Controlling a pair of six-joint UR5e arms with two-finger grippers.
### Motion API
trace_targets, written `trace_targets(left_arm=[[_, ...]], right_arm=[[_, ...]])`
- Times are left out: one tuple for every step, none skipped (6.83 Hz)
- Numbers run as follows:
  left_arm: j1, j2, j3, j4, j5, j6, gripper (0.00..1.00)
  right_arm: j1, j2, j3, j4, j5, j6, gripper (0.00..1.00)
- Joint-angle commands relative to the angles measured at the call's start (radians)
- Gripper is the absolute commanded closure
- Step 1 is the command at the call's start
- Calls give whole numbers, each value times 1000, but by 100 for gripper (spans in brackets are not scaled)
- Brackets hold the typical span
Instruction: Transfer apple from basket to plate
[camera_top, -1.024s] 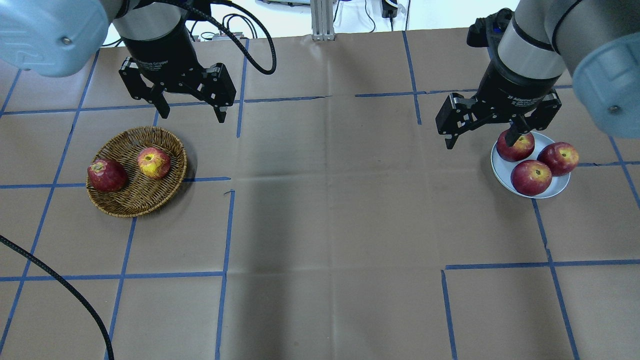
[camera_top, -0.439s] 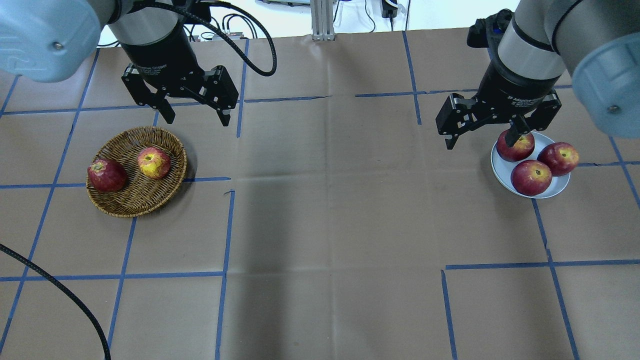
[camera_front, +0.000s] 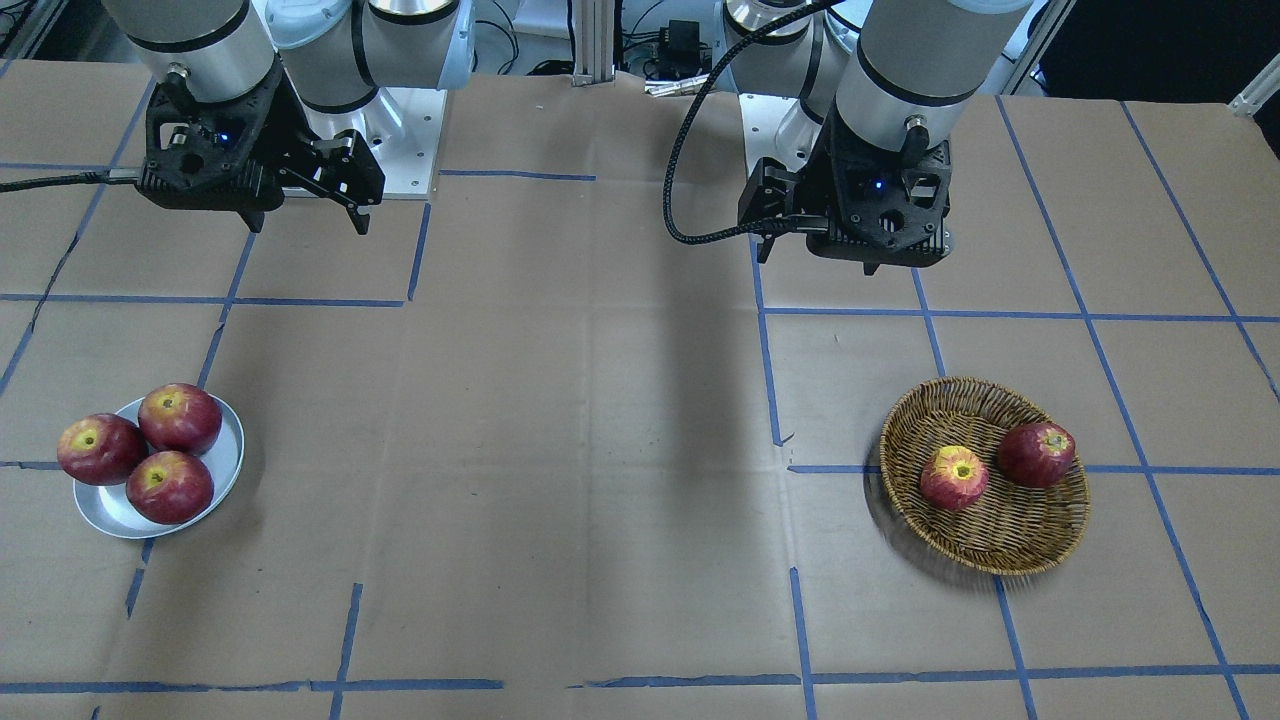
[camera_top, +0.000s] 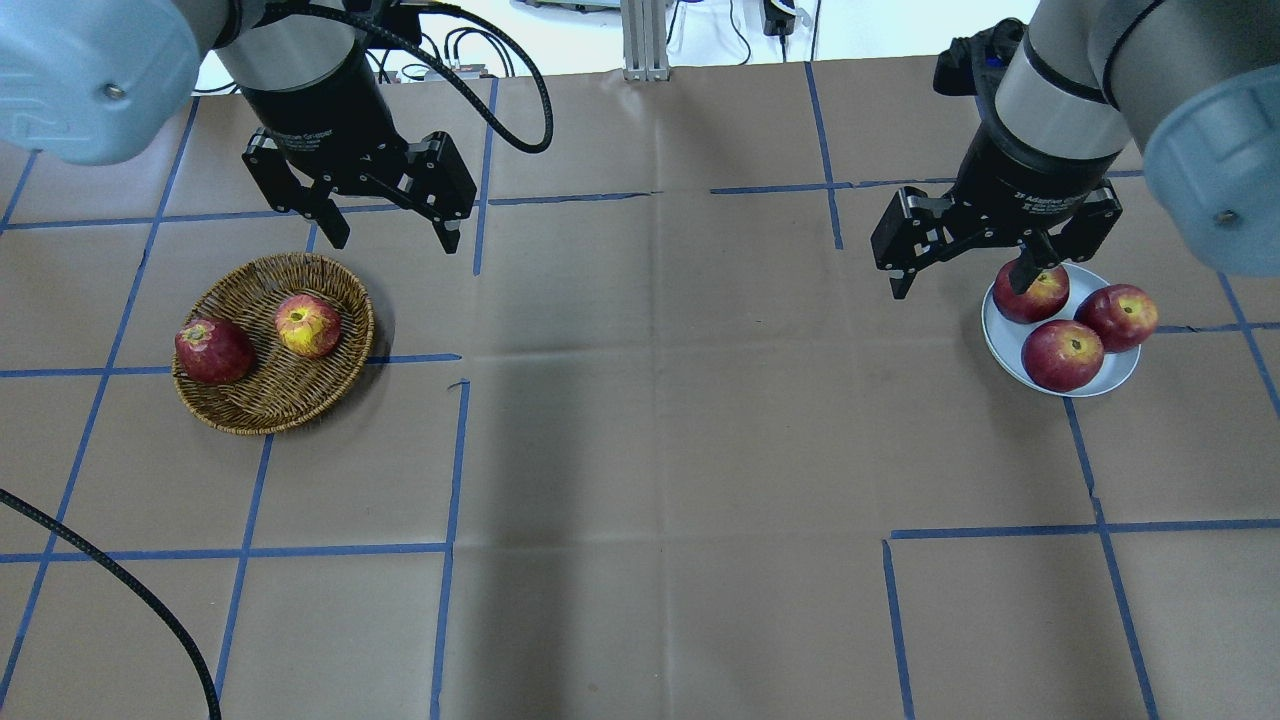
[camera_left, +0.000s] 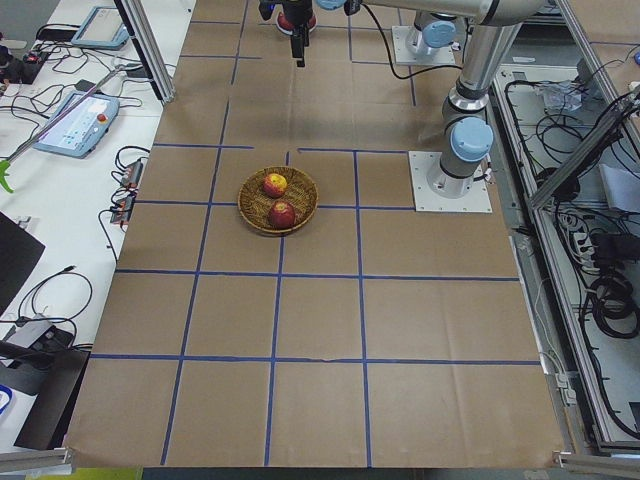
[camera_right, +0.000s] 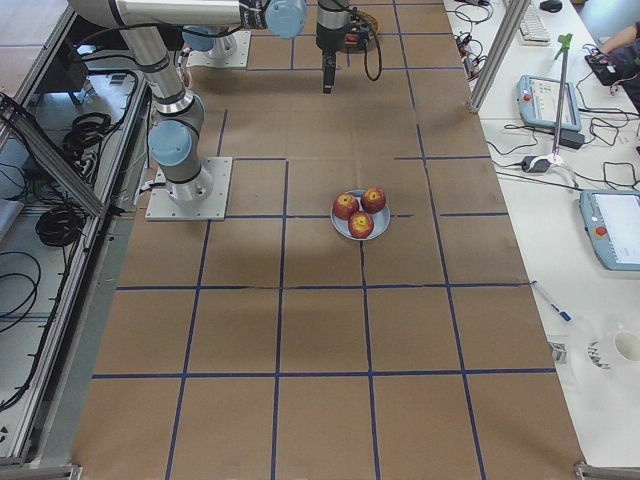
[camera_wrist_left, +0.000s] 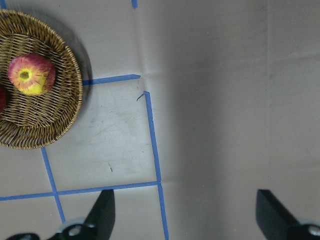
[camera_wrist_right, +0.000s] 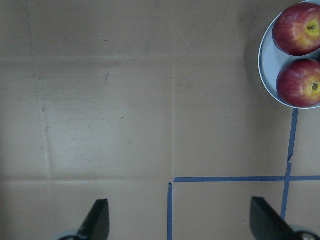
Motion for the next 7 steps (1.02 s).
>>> trace_targets(left_arm=[[0, 6, -2, -4, 6, 3, 1], [0, 8, 0, -4, 6, 9, 1], [-1, -4, -8, -15, 13, 11, 1], [-3, 2, -18, -17, 18, 6, 1], [0, 3, 9, -14, 20, 5, 1], [2, -1, 17, -14, 21, 8, 1], [5, -26, 15, -14, 23, 8, 1]], right_arm=[[1, 0, 0, 0, 0, 1, 0], [1, 0, 0, 0, 0, 0, 0], [0, 0, 0, 0, 0, 0, 0], [0, 0, 0, 0, 0, 1, 0], [1, 0, 2, 0, 0, 1, 0], [0, 0, 11, 0, 0, 1, 0], [0, -1, 26, -3, 0, 1, 0]])
